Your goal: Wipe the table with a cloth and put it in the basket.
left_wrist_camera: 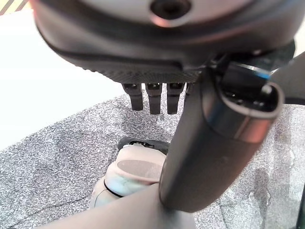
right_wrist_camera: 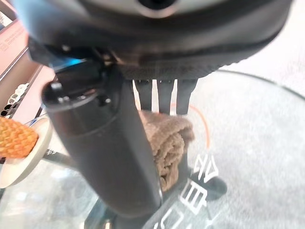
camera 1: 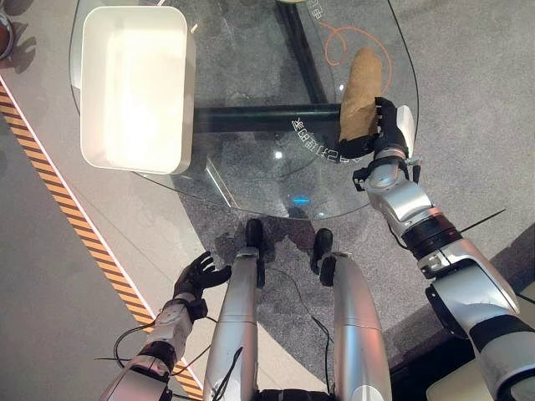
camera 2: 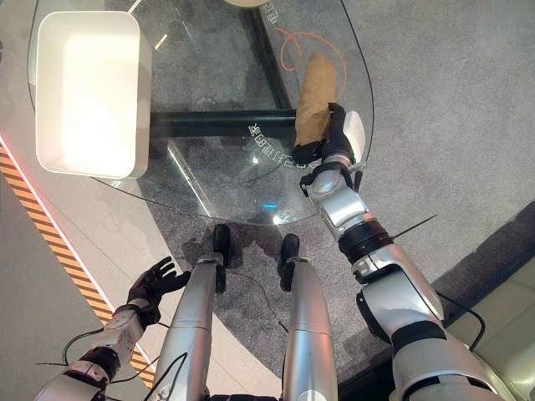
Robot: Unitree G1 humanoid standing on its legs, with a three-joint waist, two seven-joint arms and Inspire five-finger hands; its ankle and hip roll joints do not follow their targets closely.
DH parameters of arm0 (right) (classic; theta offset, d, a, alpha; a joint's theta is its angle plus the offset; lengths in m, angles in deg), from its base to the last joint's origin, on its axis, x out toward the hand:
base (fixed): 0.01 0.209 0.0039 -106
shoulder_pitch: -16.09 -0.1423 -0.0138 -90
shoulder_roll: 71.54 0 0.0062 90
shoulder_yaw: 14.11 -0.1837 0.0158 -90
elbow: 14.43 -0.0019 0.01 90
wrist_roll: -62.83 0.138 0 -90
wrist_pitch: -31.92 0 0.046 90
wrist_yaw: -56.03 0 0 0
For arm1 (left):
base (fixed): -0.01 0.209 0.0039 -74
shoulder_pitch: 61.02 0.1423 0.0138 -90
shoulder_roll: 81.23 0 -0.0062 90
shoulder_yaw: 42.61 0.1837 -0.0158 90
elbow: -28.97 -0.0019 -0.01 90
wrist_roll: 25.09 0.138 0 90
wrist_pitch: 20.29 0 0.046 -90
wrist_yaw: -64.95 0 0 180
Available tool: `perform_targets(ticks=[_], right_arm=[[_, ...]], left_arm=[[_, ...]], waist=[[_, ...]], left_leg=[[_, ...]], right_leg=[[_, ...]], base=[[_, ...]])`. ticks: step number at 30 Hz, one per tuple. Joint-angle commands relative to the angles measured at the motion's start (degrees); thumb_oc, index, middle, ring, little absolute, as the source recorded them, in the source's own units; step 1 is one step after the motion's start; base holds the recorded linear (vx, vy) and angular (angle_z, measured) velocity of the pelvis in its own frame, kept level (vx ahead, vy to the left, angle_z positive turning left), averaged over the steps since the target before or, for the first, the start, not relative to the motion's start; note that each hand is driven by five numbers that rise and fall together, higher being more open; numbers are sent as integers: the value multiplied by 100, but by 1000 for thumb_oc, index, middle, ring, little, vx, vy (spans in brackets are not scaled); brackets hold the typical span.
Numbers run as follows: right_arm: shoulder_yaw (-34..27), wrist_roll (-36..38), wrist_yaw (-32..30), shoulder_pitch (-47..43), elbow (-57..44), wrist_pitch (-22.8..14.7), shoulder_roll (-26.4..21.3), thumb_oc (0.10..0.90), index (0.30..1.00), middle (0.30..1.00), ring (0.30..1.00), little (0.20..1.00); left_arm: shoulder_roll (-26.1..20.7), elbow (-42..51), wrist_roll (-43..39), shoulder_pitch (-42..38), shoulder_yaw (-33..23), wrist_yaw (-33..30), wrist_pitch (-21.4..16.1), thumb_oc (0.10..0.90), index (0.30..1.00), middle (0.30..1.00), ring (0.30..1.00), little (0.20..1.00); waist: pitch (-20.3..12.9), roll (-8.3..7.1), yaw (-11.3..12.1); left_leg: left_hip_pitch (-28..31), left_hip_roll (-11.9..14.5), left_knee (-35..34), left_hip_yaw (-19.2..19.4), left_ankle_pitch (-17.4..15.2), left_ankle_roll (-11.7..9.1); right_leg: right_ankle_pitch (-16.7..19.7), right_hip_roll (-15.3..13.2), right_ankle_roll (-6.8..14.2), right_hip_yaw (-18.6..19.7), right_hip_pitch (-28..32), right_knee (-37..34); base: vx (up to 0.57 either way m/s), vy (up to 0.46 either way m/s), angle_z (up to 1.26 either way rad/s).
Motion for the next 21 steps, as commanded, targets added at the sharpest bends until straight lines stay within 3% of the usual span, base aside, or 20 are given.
perform_targets(ticks=[1, 21], right_arm=[[456, 79, 526, 71, 84, 131, 146, 100, 300, 300, 300, 200], [496, 57, 349, -53, 140, -33, 138, 100, 300, 300, 300, 200]], left_arm=[[300, 47, 120, 79, 284, -32, -36, 800, 900, 900, 900, 900], [273, 107, 71, 47, 341, -61, 24, 800, 900, 900, 900, 900]], waist=[[-140, 268, 128], [-140, 298, 148]], left_leg=[[140, -31, 144, 548, -401, 385], [108, -39, 132, 531, -394, 401]], right_leg=[[292, 0, 82, -66, 71, -521], [304, -5, 86, -71, 12, -481]], base=[[0, 0, 0], [0, 0, 0]])
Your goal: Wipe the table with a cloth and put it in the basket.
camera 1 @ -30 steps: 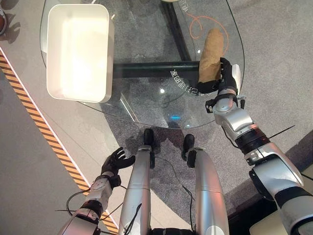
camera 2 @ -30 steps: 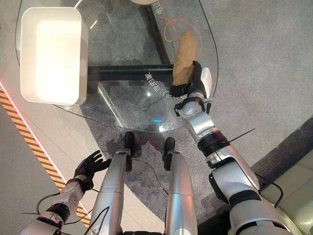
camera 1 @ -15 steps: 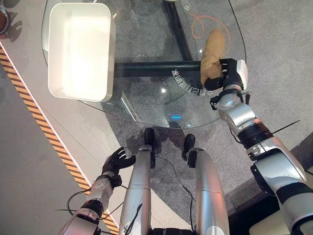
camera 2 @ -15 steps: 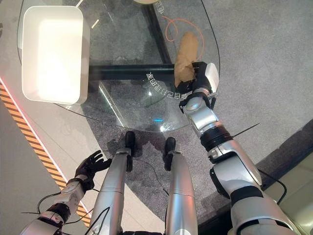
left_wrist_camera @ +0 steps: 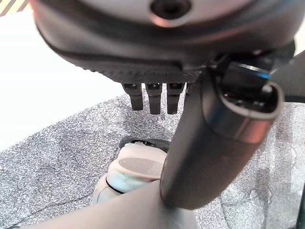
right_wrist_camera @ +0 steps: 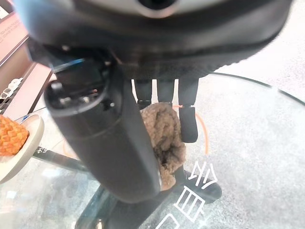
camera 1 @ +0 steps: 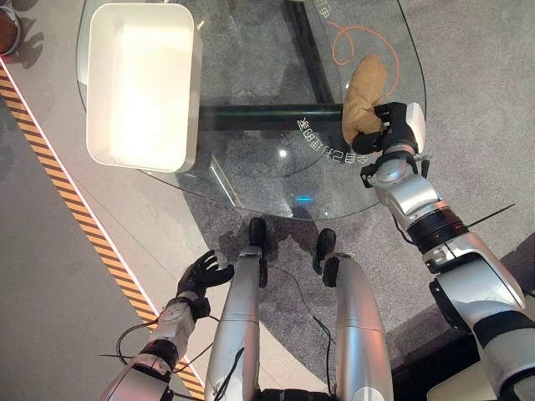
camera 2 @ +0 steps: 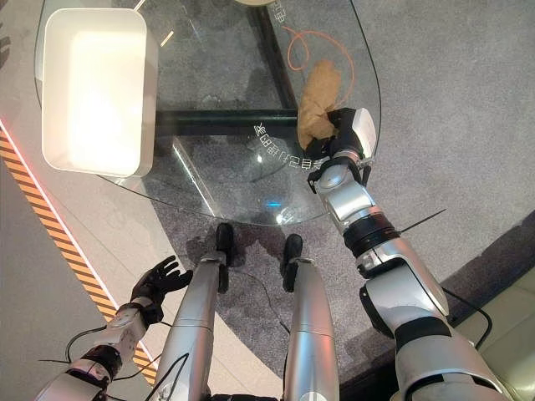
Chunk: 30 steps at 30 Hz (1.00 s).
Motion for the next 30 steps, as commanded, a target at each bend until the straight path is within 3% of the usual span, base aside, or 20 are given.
perform_targets(ticks=[1, 12, 22, 30], right_arm=[[485, 33, 251, 0, 55, -135, 199, 100, 300, 300, 300, 200], [526, -540, 171, -162, -15, -410, 64, 100, 300, 300, 300, 200], [1035, -1924, 1059, -303, -525, -942, 70, 100, 300, 300, 300, 200], [1424, -2395, 1294, -351, -742, -1200, 149, 100, 300, 300, 300, 200]], left_arm=[[264, 53, 66, 85, 199, -54, -18, 800, 900, 900, 900, 900], [273, 110, 48, 122, 202, -34, -89, 800, 900, 900, 900, 900], [285, 204, 52, 60, 258, -92, -81, 800, 900, 900, 900, 900], [306, 216, 34, 1, 303, -99, -90, 800, 900, 900, 900, 900]], waist=[[-135, 248, 57], [-135, 266, 77], [-135, 295, 112], [-135, 342, 131]], left_leg=[[112, -39, 180, 544, -426, 434], [75, -51, 207, 517, -423, 438], [12, -106, 146, 492, -390, 431], [-6, -142, 108, 497, -362, 411]], right_leg=[[308, 3, 97, -47, 17, -462], [326, -10, 119, -50, -13, -443], [343, -40, 149, -77, -93, -469], [344, -71, 175, -77, -121, -494]], base=[[0, 0, 0], [0, 0, 0], [0, 0, 0], [0, 0, 0]])
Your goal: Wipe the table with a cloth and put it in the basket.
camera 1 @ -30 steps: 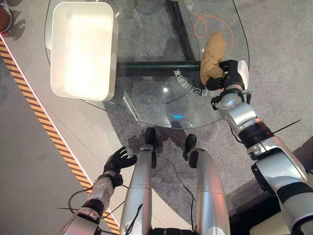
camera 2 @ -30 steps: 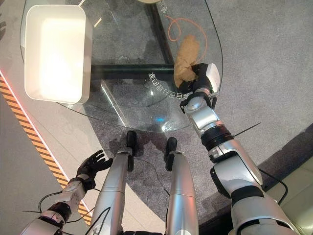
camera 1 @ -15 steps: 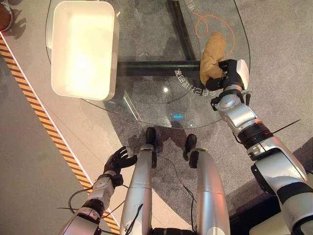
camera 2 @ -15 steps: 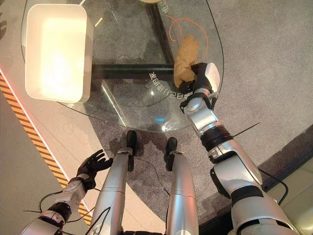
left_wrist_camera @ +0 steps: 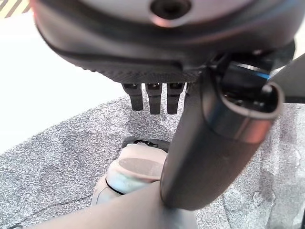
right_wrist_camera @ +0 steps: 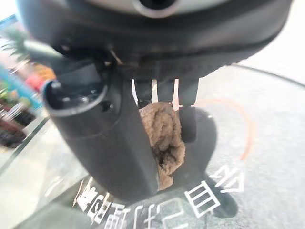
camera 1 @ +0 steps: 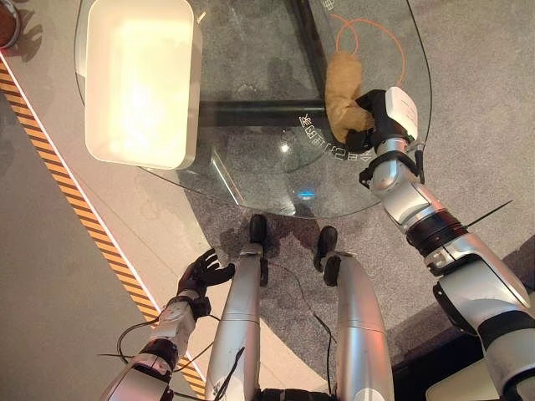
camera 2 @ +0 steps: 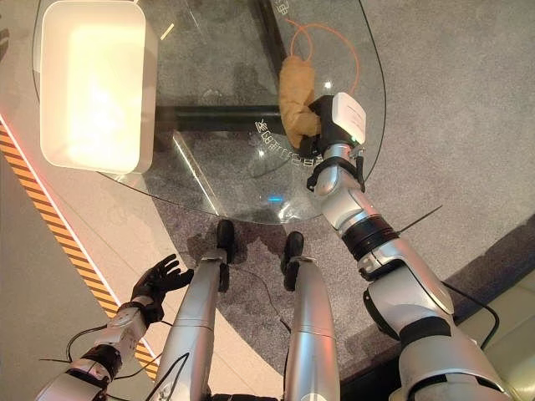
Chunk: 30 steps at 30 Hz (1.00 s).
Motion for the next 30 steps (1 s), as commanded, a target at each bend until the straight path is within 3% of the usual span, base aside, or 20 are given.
perform_targets(ticks=[1, 3, 4, 5, 6, 7, 8, 10, 11, 30], right_arm=[[614, -337, 417, -332, -580, -627, 313, 100, 300, 300, 300, 200], [685, -389, 451, -348, -566, -663, 345, 100, 300, 300, 300, 200], [728, -385, 486, -417, -585, -673, 345, 100, 300, 300, 300, 200], [745, -383, 498, -364, -580, -683, 358, 100, 300, 300, 300, 200], [771, -382, 541, -363, -589, -712, 361, 100, 300, 300, 300, 200], [781, -419, 599, -406, -622, -736, 354, 100, 300, 300, 300, 200], [788, -421, 603, -350, -620, -738, 367, 100, 300, 300, 300, 200], [839, -456, 697, -335, -650, -817, 368, 100, 300, 300, 300, 200], [852, -472, 724, -381, -676, -832, 353, 100, 300, 300, 300, 200], [1273, -643, 1573, -183, -1212, -1297, 436, 100, 300, 300, 300, 200]], left_arm=[[307, 132, 31, 0, 302, -90, -87, 800, 900, 900, 900, 900], [314, 125, 30, -18, 304, -91, -82, 800, 900, 900, 900, 900], [306, 120, 22, -79, 289, -87, -85, 800, 900, 900, 900, 900], [312, 110, 19, -30, 311, -78, -91, 800, 900, 900, 900, 900], [312, 110, 15, -29, 314, -68, -101, 800, 900, 900, 900, 900], [305, 119, 20, -78, 291, -66, -108, 800, 900, 900, 900, 900], [310, 114, 20, -28, 311, -63, -106, 800, 900, 900, 900, 900], [309, 122, 31, -53, 304, -58, -77, 800, 900, 900, 900, 900], [304, 132, 32, -113, 283, -69, -72, 800, 900, 900, 900, 900], [297, 243, 114, -180, 296, -146, 36, 800, 900, 900, 900, 900]], waist=[[-141, 330, 90], [-141, 340, 96], [-141, 348, 100], [-141, 350, 99], [-141, 355, 99], [-141, 356, 104], [-141, 355, 103], [-141, 354, 103], [-141, 352, 105], [-141, 304, 119]], left_leg=[[53, -137, 276, 524, -446, 476], [57, -141, 255, 527, -434, 471], [-49, -136, 150, 549, -229, 494], [51, -145, 242, 536, -424, 463], [47, -149, 238, 541, -420, 459], [-56, -145, 131, 562, -214, 485], [48, -152, 224, 545, -411, 457], [66, -156, 208, 550, -409, 456], [-37, -149, 112, 565, -209, 481], [-68, -145, 37, 550, -143, 448]], right_leg=[[353, -60, 207, -37, -17, -456], [360, -68, 211, -42, -11, -481], [555, -67, 164, -79, -104, -609], [365, -72, 212, -42, -18, -499], [369, -72, 213, -42, -26, -503], [564, -69, 164, -86, -117, -623], [372, -72, 213, -51, -28, -508], [373, -79, 218, -58, -17, -517], [565, -80, 171, -99, -107, -630], [612, -107, 193, -150, -136, -714]], base=[[0, 0, 0], [-46, 15, 5], [-11, 16, 7], [-10, 16, 10], [-11, 8, 7], [-10, 6, 6], [-10, 0, 4], [-7, -2, 3], [-77, -6, 1], [-5, -1, 2]])
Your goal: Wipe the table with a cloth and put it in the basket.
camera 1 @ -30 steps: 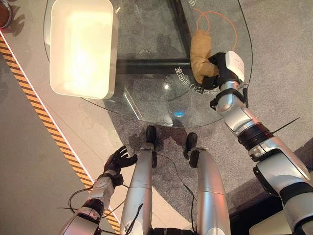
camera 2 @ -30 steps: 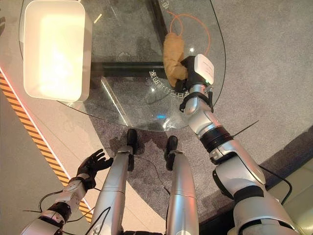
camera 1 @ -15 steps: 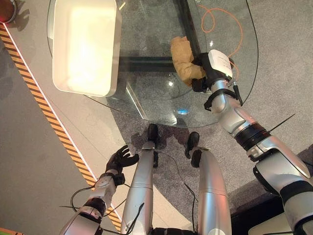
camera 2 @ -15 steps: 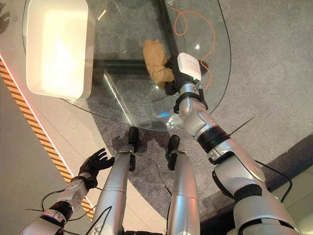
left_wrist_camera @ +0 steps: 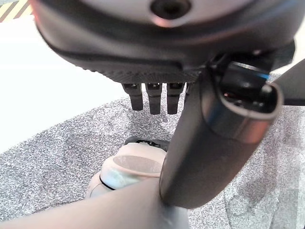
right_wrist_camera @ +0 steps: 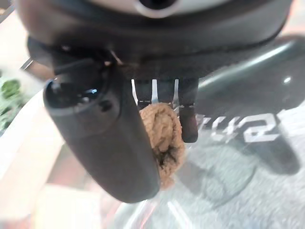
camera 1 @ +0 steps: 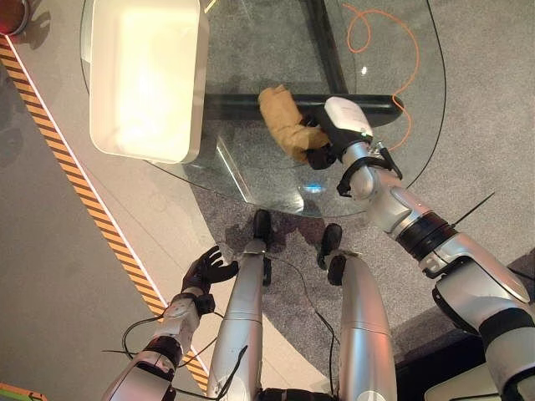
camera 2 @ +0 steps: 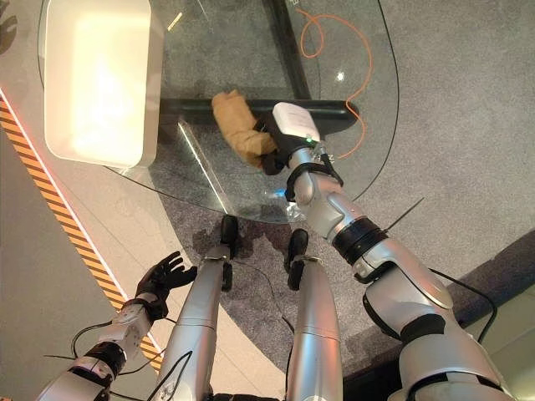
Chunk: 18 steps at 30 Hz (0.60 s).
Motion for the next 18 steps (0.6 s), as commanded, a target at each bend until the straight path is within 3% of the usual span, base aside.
perform_targets(ticks=[1, 9, 17, 18], right_arm=[[286, -43, 237, -121, -653, -623, 412, 100, 300, 300, 300, 200], [361, 23, 411, -85, -802, -784, 415, 100, 300, 300, 300, 200], [387, -27, 259, -48, -799, -677, 383, 100, 300, 300, 300, 200], [401, -16, 213, 12, -784, -669, 389, 100, 300, 300, 300, 200]], left_arm=[[229, 46, 111, -49, 187, -32, -58, 800, 900, 900, 900, 900], [226, 69, 139, -60, 187, -48, -36, 800, 900, 900, 900, 900], [212, 60, 120, -114, 202, -45, 5, 800, 900, 900, 900, 900], [221, 51, 122, -59, 225, -45, 8, 800, 900, 900, 900, 900]], waist=[[-138, 173, 27], [-138, 163, 32], [-138, 166, 20], [-138, 167, 21]], left_leg=[[4, -112, 303, 675, -339, 535], [-8, -111, 298, 680, -328, 527], [-12, -113, 297, 689, -319, 523], [97, -117, 391, 673, -520, 495]], right_leg=[[641, -22, 255, 50, -53, -684], [657, -41, 264, 37, -53, -716], [682, -58, 279, 40, -72, -713], [492, -61, 330, 83, 20, -601]], base=[[-3, -3, 4], [0, 0, 0], [9, 1, 0], [0, 0, 0]])
